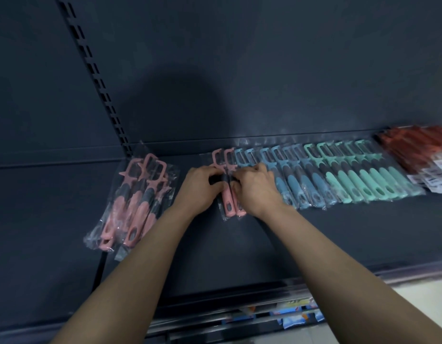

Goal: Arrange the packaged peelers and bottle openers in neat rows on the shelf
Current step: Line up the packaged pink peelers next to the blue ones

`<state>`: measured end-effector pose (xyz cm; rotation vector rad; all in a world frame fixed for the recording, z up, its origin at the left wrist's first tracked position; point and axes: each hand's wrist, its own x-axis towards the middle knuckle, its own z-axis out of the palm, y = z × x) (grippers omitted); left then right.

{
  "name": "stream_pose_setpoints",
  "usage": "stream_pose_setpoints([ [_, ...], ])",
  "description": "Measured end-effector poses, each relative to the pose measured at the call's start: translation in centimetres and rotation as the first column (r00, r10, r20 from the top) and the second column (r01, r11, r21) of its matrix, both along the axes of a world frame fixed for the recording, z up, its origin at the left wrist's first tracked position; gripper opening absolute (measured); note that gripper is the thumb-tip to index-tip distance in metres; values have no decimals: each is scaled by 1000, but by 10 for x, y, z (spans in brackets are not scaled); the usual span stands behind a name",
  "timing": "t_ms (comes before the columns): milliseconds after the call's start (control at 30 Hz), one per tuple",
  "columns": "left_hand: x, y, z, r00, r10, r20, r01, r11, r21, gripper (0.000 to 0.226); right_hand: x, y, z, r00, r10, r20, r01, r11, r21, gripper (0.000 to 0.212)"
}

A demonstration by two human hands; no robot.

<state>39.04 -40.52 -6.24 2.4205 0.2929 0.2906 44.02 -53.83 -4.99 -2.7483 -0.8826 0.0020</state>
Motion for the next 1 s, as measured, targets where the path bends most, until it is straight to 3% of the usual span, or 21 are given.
stream_pose_setpoints([
  [133, -3, 2, 2, 1000, -8, 1, 8, 1000, 10, 34, -1, 0, 0, 1000, -2, -2, 2, 1000, 28, 19],
  [267, -15, 10, 7, 998, 41, 57, -45, 996, 72, 29, -6, 5, 7, 998, -9, 61, -1, 986, 168, 21],
  [367, -32, 28, 16, 988, 124, 95, -137, 978, 155, 26, -16, 27, 16, 999, 39, -16, -33, 965, 261, 25],
  [467, -57, 52, 21, 958, 240, 157, -276, 917, 288, 19, -33, 55, 17, 986, 148, -75, -125, 958, 257, 26],
  [600, -91, 74, 20, 873, 488, -17, -448, 814, 371, 36, -56, 85, 11, 965, 214, -150, -181, 962, 206, 33],
  [733, -106, 88, 14, 866, 468, -177, -450, 883, 135, 63, -72, 105, 8, 953, 217, -214, -183, 969, 167, 39],
  [933, -105, 97, 14, 891, 404, -210, -434, 892, -126, 62, -75, 121, 9, 924, 205, -322, -147, 969, 197, 19],
  [1000, -103, 96, 17, 889, 389, -243, -436, 881, -182, 50, -75, 123, 8, 913, 156, -377, -72, 971, 227, 20],
])
